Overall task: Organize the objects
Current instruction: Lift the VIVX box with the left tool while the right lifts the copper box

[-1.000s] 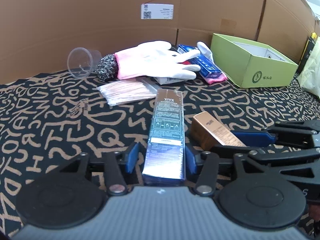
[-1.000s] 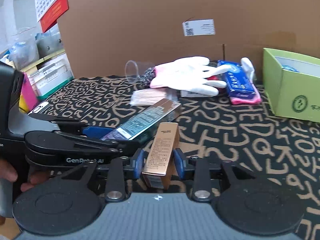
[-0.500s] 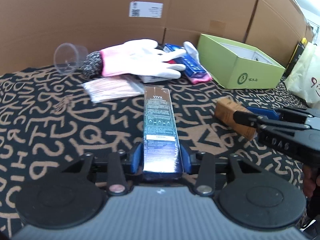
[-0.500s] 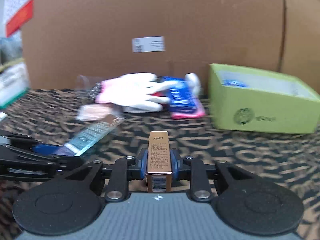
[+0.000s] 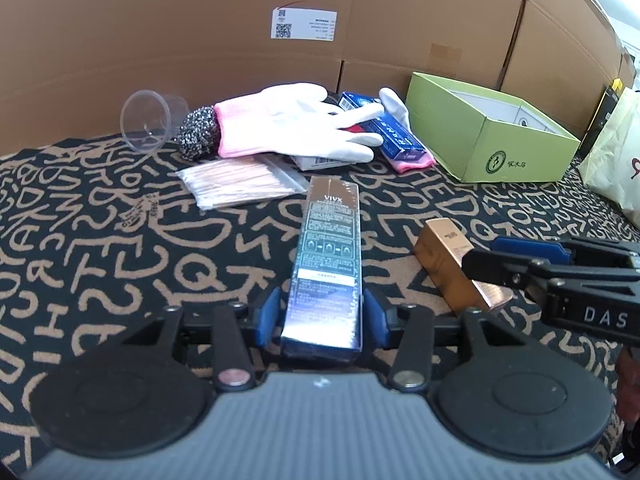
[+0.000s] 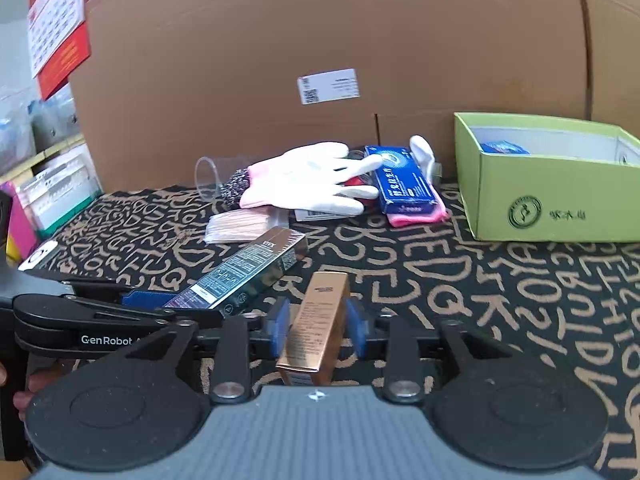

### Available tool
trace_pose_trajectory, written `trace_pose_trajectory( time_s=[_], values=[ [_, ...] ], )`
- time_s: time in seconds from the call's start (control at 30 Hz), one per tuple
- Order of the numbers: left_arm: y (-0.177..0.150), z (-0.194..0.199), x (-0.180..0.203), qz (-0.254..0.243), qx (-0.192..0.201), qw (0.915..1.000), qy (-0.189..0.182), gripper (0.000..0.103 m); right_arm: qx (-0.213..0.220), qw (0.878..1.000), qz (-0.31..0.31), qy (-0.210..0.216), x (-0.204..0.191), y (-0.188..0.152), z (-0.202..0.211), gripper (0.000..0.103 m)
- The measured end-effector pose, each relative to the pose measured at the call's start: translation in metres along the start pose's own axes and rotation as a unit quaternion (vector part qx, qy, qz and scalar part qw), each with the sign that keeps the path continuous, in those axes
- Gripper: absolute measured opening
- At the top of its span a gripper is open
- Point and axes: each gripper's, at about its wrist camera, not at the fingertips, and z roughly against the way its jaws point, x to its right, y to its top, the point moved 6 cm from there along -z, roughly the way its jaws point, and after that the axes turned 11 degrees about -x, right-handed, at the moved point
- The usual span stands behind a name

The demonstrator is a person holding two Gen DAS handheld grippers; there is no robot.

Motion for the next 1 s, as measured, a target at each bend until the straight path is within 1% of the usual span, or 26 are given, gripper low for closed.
trace_pose_trajectory(
  time_s=[0.07,0.13,0.2,0.27,0.33,0.43,0.6,0.67,0.83,0.93,1.0],
  values=[
    [0.0,0.001,0.002,-0.002,0.002,1.0,-0.002,0.046,-0.001,1.0,0.008,-0.013,-0.001,-0.002,-0.001,0.044],
    [-0.001,0.002,0.002,-0.003,0.003,1.0,-0.005,0.046,0.003,1.0,0.008,-0.011,-0.003,-0.003,0.001,0.043],
    [-0.002,0.002,0.0,0.0,0.001,1.0,-0.002,0.046,0.006,1.0,0.012,-0.006,-0.007,-0.002,0.003,0.042],
    [-0.002,0.002,-0.001,0.004,-0.001,1.0,-0.003,0.046,0.009,0.999,0.028,-0.015,-0.011,-0.001,0.002,0.038],
    [-0.002,0.002,-0.001,0.005,-0.001,1.0,-0.005,0.046,0.006,0.999,0.026,-0.022,-0.009,0.0,-0.001,0.037],
    [-0.002,0.001,0.001,0.002,-0.002,1.0,-0.005,0.046,0.001,1.0,0.012,-0.019,-0.002,-0.001,-0.002,0.037],
    [-0.003,-0.001,0.003,0.001,-0.005,1.0,-0.003,0.046,0.0,1.0,0.022,-0.017,-0.006,0.0,-0.003,0.037],
    [-0.003,-0.001,0.003,-0.002,-0.006,1.0,-0.001,0.046,0.002,1.0,0.009,-0.02,0.001,-0.001,-0.003,0.037],
    [-0.003,-0.002,0.003,-0.002,-0.007,1.0,0.001,0.046,0.011,0.999,-0.044,-0.011,0.029,-0.003,0.006,0.037],
    [-0.002,-0.002,0.002,-0.004,-0.008,1.0,0.002,0.046,0.019,0.997,-0.061,-0.036,0.044,-0.003,0.011,0.037],
    [-0.002,-0.003,0.002,-0.005,-0.009,0.9999,0.002,0.046,0.008,0.996,-0.071,-0.053,0.055,-0.006,0.008,0.037]
  ],
)
